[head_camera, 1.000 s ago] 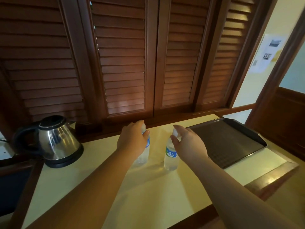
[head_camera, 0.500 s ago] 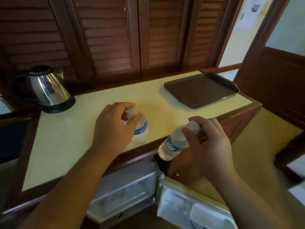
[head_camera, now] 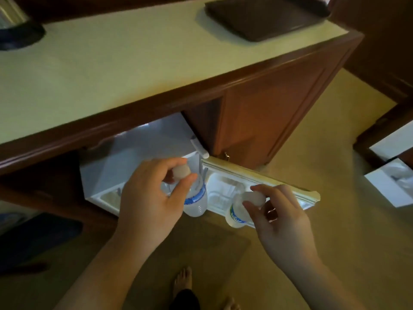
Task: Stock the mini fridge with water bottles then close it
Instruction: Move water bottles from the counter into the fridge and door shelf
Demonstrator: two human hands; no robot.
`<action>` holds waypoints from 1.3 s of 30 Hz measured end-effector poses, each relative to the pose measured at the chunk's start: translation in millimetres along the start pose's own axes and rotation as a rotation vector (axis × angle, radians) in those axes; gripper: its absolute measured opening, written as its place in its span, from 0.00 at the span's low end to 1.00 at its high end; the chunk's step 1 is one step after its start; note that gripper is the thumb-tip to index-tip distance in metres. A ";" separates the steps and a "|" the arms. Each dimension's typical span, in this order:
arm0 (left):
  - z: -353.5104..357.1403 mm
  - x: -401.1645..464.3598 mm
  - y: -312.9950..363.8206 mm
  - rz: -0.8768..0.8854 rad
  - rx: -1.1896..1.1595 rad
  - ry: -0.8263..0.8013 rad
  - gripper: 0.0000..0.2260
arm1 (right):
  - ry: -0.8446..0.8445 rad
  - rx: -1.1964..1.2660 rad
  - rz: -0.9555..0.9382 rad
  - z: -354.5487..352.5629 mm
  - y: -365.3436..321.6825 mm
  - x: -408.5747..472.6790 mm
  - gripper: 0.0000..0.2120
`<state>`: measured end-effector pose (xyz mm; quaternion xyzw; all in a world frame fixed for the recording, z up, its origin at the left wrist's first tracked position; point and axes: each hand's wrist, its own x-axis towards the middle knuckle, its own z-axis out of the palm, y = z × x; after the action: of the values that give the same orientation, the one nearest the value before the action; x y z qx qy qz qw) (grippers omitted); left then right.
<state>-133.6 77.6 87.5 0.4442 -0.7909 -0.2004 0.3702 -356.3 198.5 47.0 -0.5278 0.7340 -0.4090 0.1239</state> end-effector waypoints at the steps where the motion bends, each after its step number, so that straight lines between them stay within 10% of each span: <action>1: 12.0 -9.9 -11.7 -0.014 -0.003 -0.018 0.16 | 0.010 -0.018 0.020 14.2 12.3 -9.8 0.12; 20: 221.7 -123.7 -184.1 -0.254 -0.105 -0.158 0.13 | 0.108 -0.240 0.167 268.8 260.0 -49.8 0.12; 39: 302.5 -128.5 -241.8 -0.281 -0.144 -0.180 0.15 | -0.080 -0.425 0.160 322.1 347.0 -11.7 0.22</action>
<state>-187.9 56.4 -316.3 0.5029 -0.7346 -0.3450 0.2973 -387.5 95.1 -414.2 -0.4978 0.8378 -0.2126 0.0710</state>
